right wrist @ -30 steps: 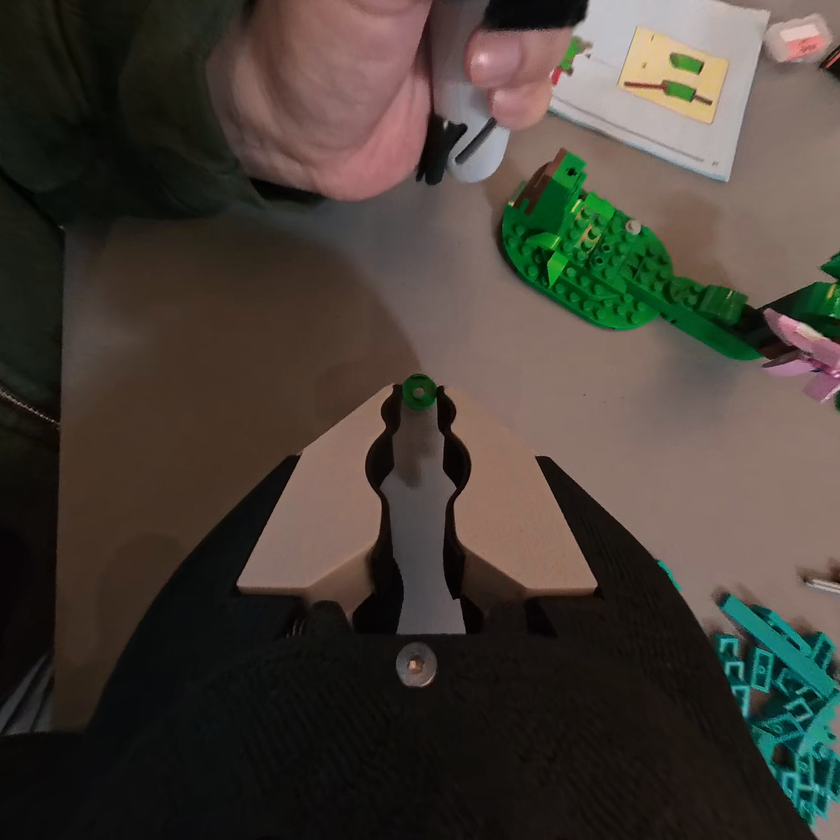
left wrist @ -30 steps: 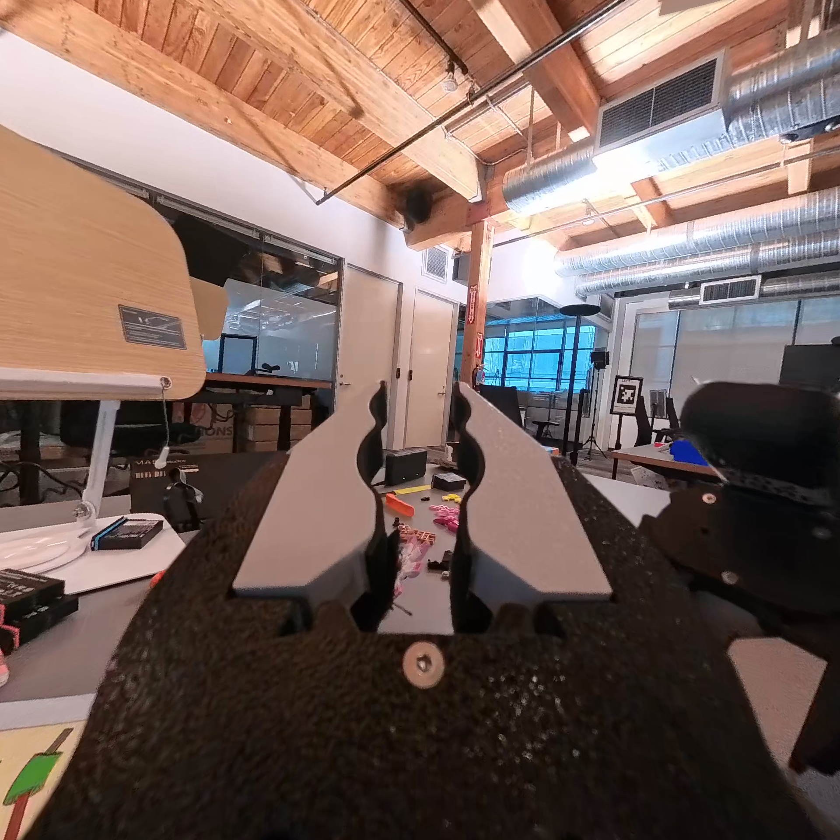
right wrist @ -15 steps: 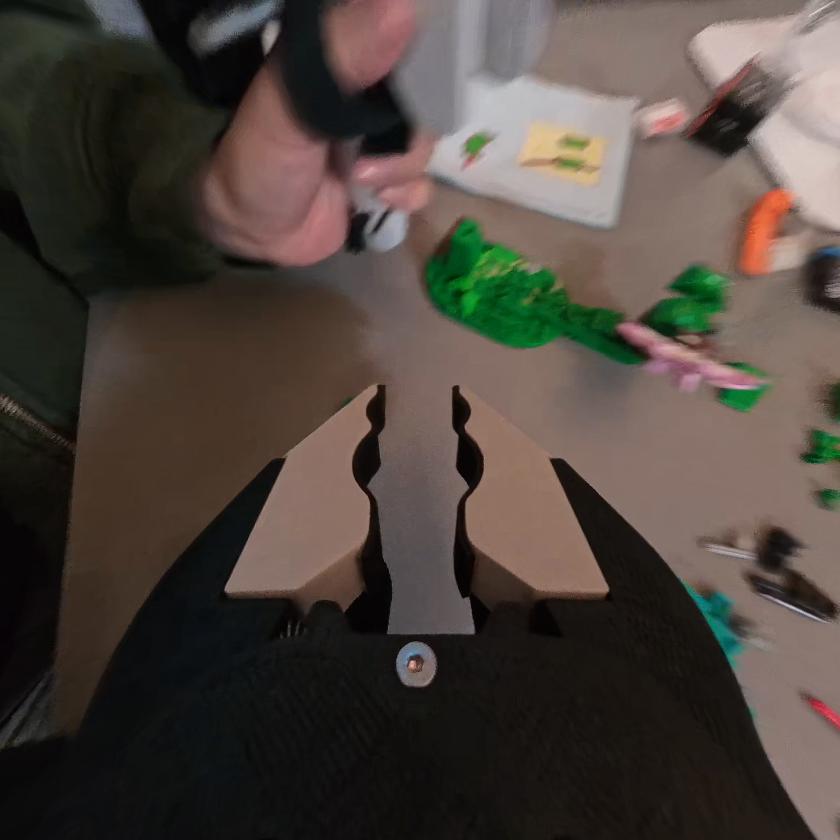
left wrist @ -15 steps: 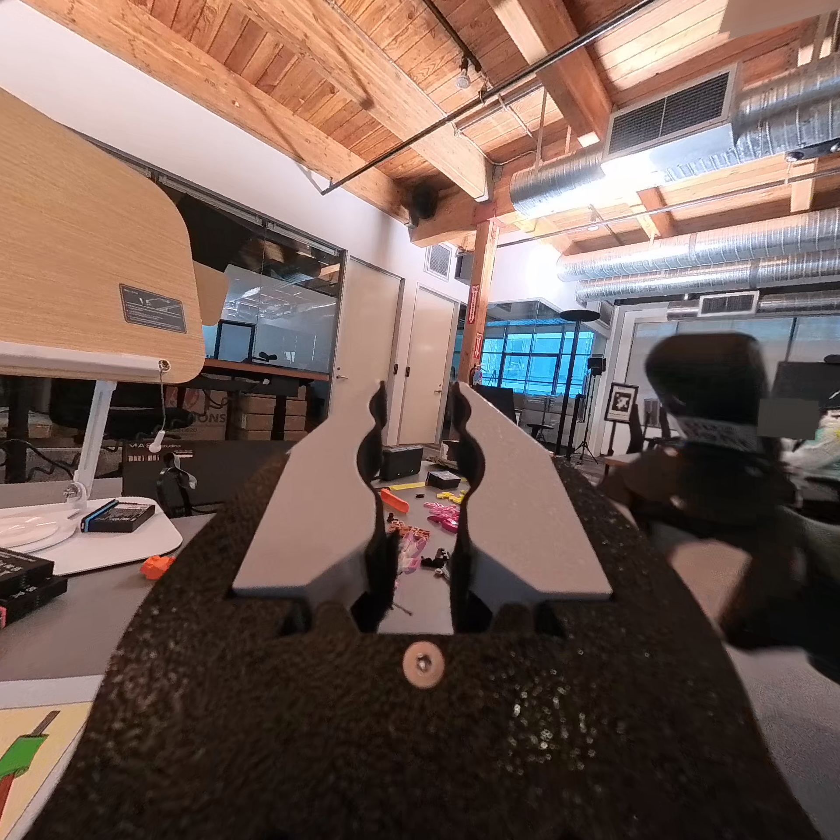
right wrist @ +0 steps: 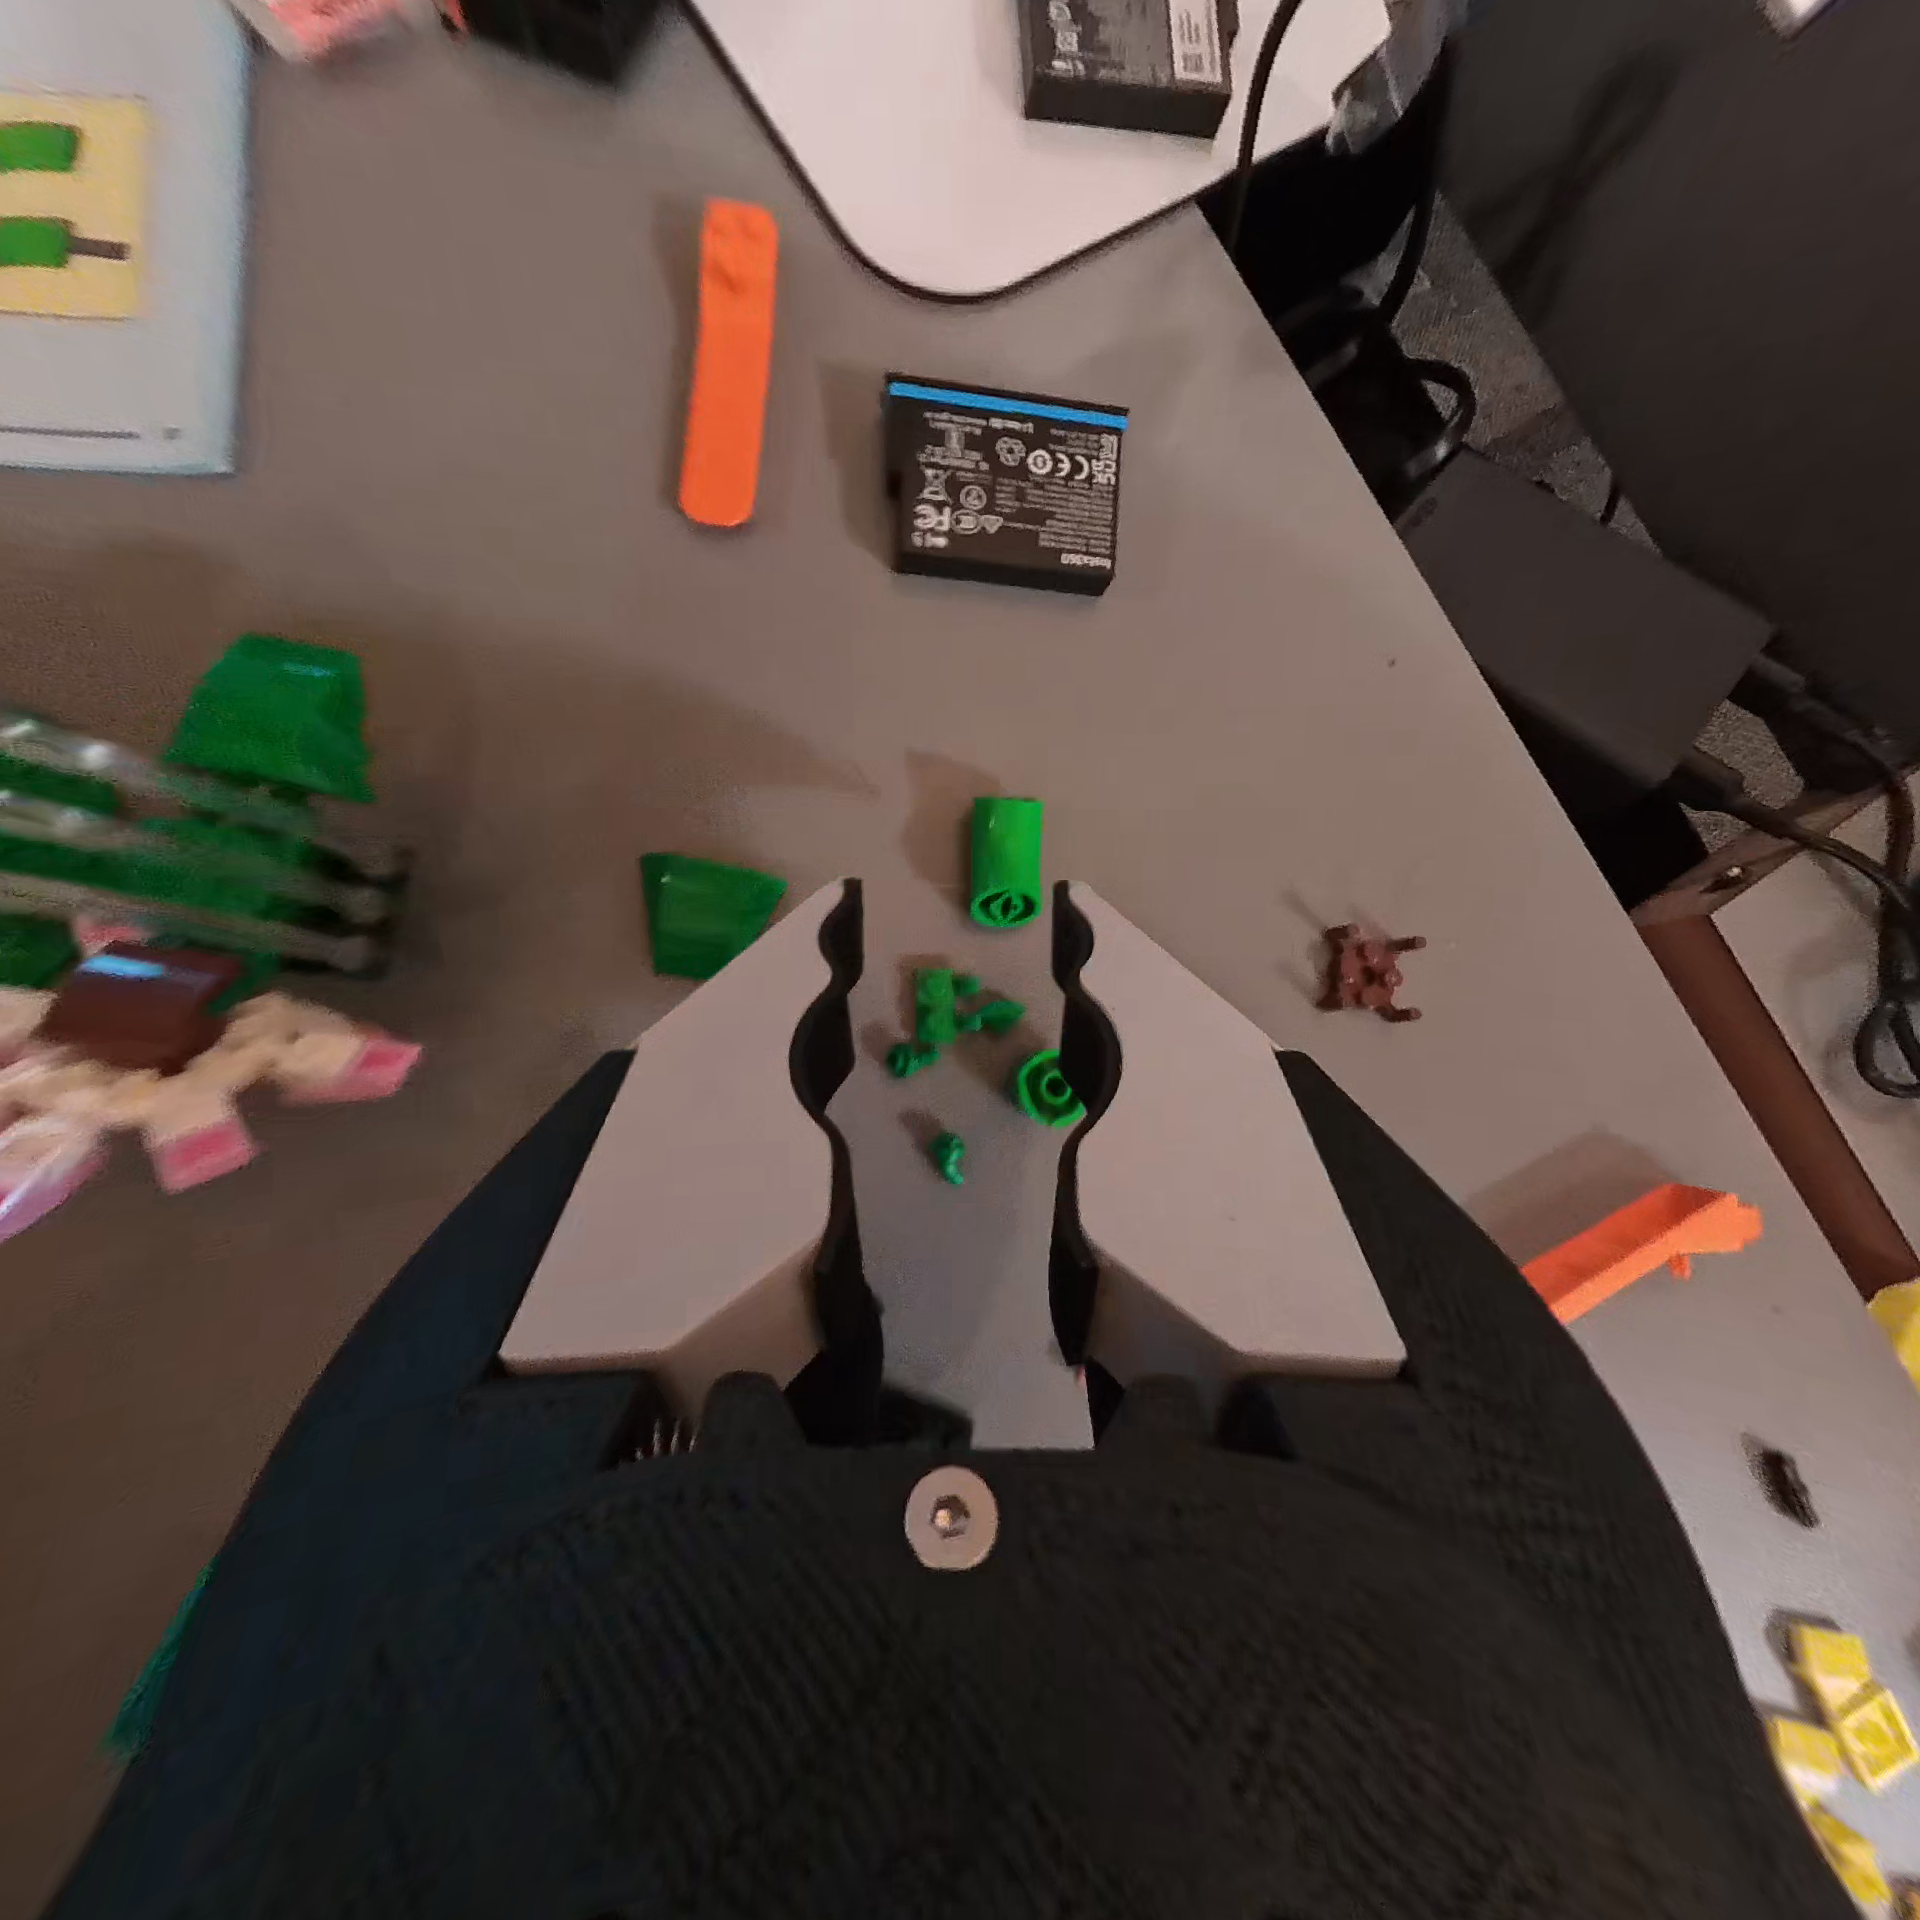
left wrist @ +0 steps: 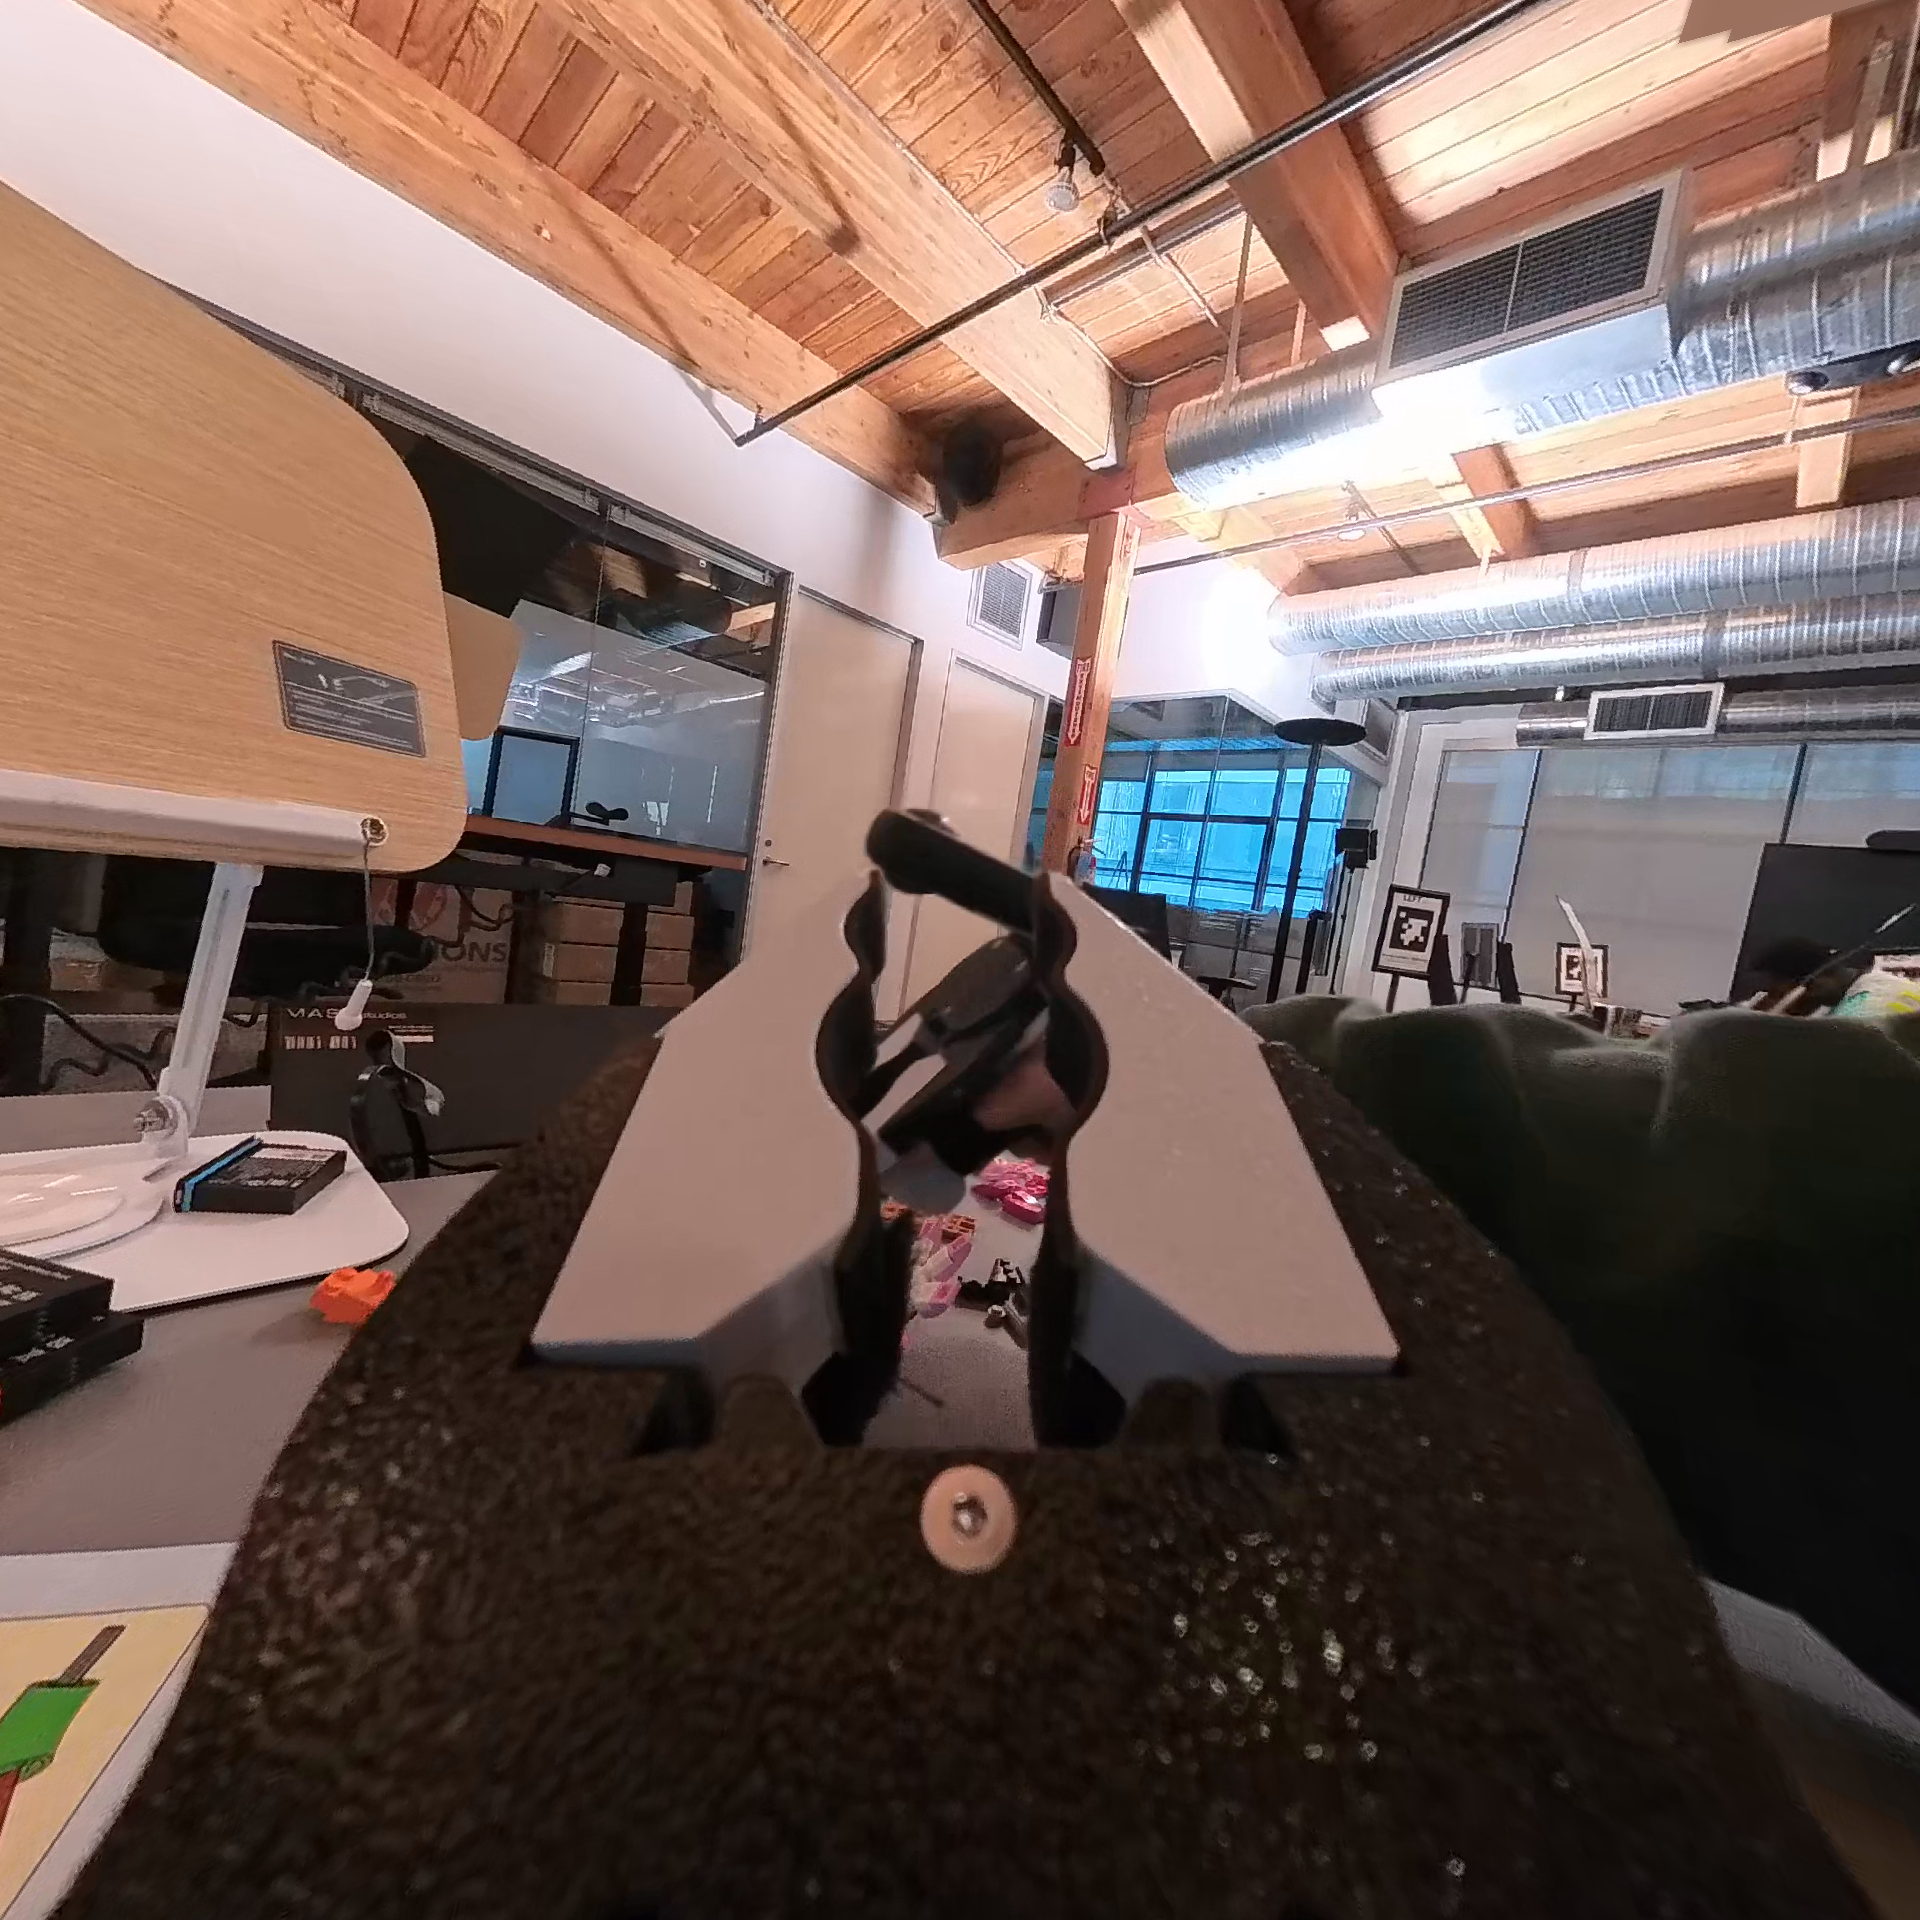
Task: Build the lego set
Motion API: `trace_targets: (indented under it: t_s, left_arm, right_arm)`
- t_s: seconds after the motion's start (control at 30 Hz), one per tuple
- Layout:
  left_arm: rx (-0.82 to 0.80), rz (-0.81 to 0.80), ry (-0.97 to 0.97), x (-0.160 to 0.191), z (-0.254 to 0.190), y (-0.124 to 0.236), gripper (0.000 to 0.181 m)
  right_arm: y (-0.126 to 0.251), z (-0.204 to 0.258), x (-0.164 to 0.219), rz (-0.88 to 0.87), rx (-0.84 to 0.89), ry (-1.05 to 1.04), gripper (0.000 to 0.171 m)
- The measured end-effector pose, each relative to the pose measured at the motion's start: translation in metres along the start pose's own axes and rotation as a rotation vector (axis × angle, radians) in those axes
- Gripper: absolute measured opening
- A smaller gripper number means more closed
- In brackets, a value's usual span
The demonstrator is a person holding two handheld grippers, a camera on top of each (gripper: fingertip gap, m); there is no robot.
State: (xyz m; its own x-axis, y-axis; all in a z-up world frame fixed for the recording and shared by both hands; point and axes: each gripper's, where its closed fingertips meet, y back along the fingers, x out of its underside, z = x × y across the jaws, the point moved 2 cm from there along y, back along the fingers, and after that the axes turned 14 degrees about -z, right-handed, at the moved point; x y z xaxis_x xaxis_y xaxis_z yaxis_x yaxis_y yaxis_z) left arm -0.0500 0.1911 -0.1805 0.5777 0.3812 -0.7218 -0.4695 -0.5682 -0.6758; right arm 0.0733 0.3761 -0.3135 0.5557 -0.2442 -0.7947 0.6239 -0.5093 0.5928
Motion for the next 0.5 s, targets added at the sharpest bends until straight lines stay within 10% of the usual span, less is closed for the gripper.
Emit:
trace_targets:
  t_s: [0.5]
  left_arm:
    - [0.006,-0.017,0.008,-0.005,-0.001,-0.001,0.025]
  right_arm:
    - [-0.026,-0.005,0.011,0.076,-0.014,-0.012,0.014]
